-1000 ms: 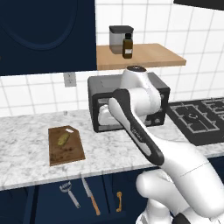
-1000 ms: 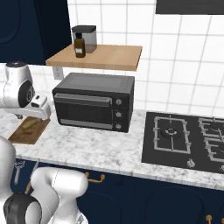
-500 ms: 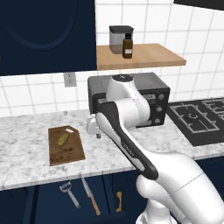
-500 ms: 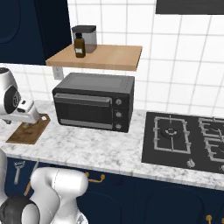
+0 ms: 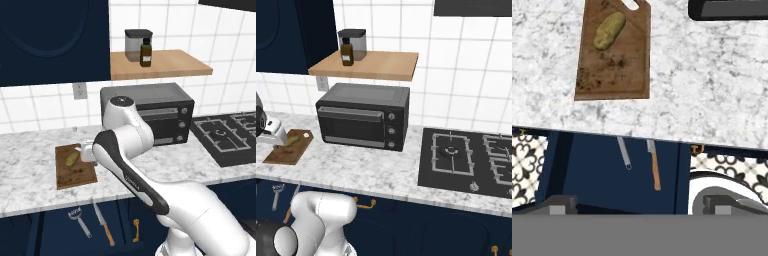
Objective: Place the appropriate cutting tool for cutting the potato skin on the cutting board.
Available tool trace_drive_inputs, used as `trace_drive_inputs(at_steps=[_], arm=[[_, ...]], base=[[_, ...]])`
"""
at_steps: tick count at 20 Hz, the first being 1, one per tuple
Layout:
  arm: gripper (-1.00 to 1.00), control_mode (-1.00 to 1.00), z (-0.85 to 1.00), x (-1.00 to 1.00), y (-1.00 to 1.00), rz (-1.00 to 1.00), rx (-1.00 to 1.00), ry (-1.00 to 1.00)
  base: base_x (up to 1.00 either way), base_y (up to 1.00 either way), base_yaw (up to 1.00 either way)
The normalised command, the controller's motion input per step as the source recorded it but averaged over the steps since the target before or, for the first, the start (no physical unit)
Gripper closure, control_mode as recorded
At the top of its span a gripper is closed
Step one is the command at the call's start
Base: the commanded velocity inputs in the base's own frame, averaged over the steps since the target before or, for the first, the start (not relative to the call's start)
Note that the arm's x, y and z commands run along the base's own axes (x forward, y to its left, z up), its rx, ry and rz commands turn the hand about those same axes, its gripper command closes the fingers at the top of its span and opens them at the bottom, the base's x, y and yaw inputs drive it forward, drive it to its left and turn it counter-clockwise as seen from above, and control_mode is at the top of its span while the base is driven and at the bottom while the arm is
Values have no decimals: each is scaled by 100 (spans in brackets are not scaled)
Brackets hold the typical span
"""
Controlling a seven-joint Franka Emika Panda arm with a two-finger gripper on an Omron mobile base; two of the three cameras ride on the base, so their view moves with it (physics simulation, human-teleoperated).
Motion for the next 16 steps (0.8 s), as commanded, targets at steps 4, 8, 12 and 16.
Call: trace_drive_inputs(at_steps=[4, 8, 12, 16], arm=[[-100, -100, 0, -3, 0, 0, 0, -7], [-100, -100, -9, -42, 3, 0, 0, -29], [-100, -100, -13, -71, 2, 0, 0, -45], [-100, -100, -3, -19, 0, 0, 0, -10]], base=[[0, 0, 0], [0, 0, 0], [0, 0, 0], [0, 0, 0]])
